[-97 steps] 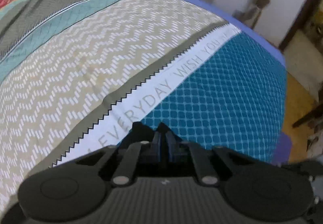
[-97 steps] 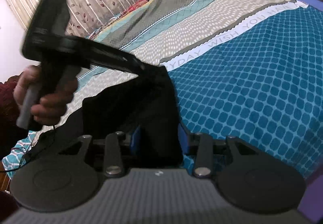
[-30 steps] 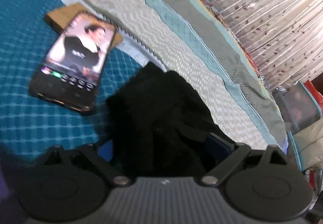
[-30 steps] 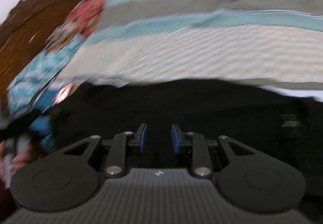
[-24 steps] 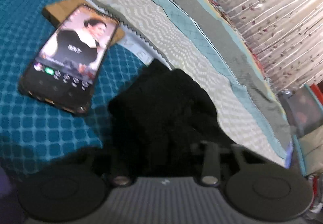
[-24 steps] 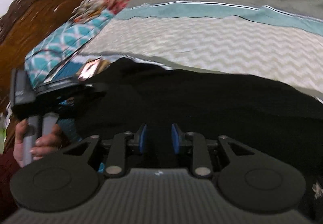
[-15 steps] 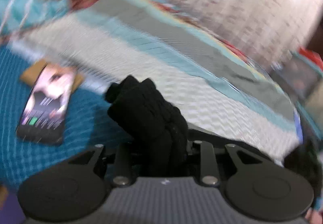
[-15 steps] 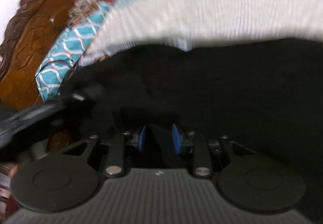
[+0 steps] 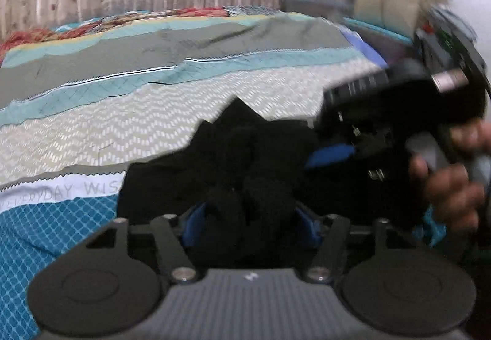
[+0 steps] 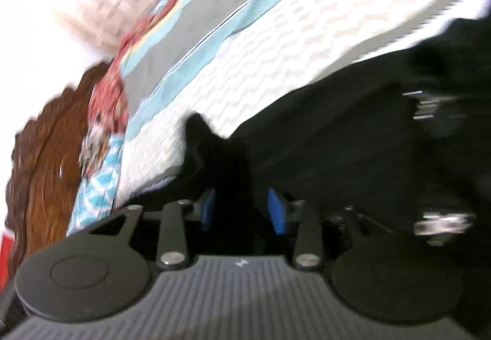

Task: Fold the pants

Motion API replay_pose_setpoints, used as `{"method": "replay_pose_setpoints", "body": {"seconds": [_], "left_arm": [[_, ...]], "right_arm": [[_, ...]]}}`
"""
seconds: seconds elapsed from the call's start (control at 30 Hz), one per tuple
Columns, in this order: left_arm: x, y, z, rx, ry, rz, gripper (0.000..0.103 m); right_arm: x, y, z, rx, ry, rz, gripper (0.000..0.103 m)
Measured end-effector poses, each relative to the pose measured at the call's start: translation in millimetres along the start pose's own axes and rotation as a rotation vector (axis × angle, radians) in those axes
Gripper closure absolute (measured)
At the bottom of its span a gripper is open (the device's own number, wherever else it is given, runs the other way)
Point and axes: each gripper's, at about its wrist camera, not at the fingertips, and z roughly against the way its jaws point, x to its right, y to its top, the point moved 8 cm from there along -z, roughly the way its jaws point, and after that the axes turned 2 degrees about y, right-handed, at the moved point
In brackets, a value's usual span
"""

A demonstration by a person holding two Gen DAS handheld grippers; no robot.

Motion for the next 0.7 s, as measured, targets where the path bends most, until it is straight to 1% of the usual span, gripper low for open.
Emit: {"method": "replay_pose_setpoints", "body": {"seconds": [0.03, 0.07, 0.13, 0.17, 0.2, 0.27, 0.33, 0.37, 0.4, 0.47, 0.5, 0.53, 0.57, 0.6, 0.63, 0.67, 0.7], "left_arm": [[3, -2, 5, 0.000, -0.011, -0.011, 0.024], [3, -4, 11, 0.006, -0.023, -0.012, 0.022], [0, -7, 25, 0.016, -0.045, -0.003, 0.021], [-2, -7, 31, 0.021, -0.054, 0.009, 0.019], [-7, -7, 39, 0.029, -0.060, 0.030, 0.018], [-22, -4, 46, 0.038, -0.060, 0.098, 0.018], [-40, -4, 47, 0.032, -0.060, 0.198, 0.023], [-50, -4, 44, 0.023, -0.060, 0.253, 0.027], [-61, -5, 40, 0.010, -0.053, 0.308, 0.031], [-77, -8, 29, -0.021, -0.038, 0.401, 0.051], [-82, -9, 24, -0.034, -0.041, 0.440, 0.056], [-86, -11, 18, -0.045, -0.040, 0.465, 0.067], [-87, -14, 12, -0.062, -0.024, 0.470, 0.077], [-88, -17, 5, -0.084, 0.001, 0.459, 0.079], [-86, -20, -2, -0.112, 0.029, 0.437, 0.082], [-83, -24, -9, -0.135, 0.046, 0.416, 0.082], [-80, -28, -12, -0.146, 0.052, 0.400, 0.082]], "right_arm": [[7, 1, 3, 0.012, 0.001, -0.024, 0.055], [11, 2, 6, 0.021, 0.016, -0.054, 0.051], [17, 5, 10, 0.041, 0.046, -0.114, 0.044], [18, 7, 11, 0.049, 0.062, -0.137, 0.038], [17, 9, 12, 0.058, 0.073, -0.147, 0.035], [14, 12, 15, 0.079, 0.083, -0.141, 0.033], [6, 10, 12, 0.074, 0.088, -0.093, 0.030], [5, 14, 7, 0.058, 0.079, -0.063, 0.029], [4, 10, 3, 0.042, 0.065, -0.036, 0.029], [7, 1, -10, -0.002, 0.040, -0.007, 0.029], [6, -5, -16, -0.026, 0.027, 0.014, 0.038], [2, -10, -25, -0.047, 0.014, 0.053, 0.055], [-5, -17, -33, -0.074, -0.003, 0.107, 0.071], [-9, -20, -35, -0.077, -0.024, 0.154, 0.076], [-15, -19, -33, -0.053, -0.022, 0.188, 0.079], [-22, -17, -29, -0.029, -0.006, 0.225, 0.081], [-26, -15, -27, -0.011, -0.009, 0.252, 0.081]]}}
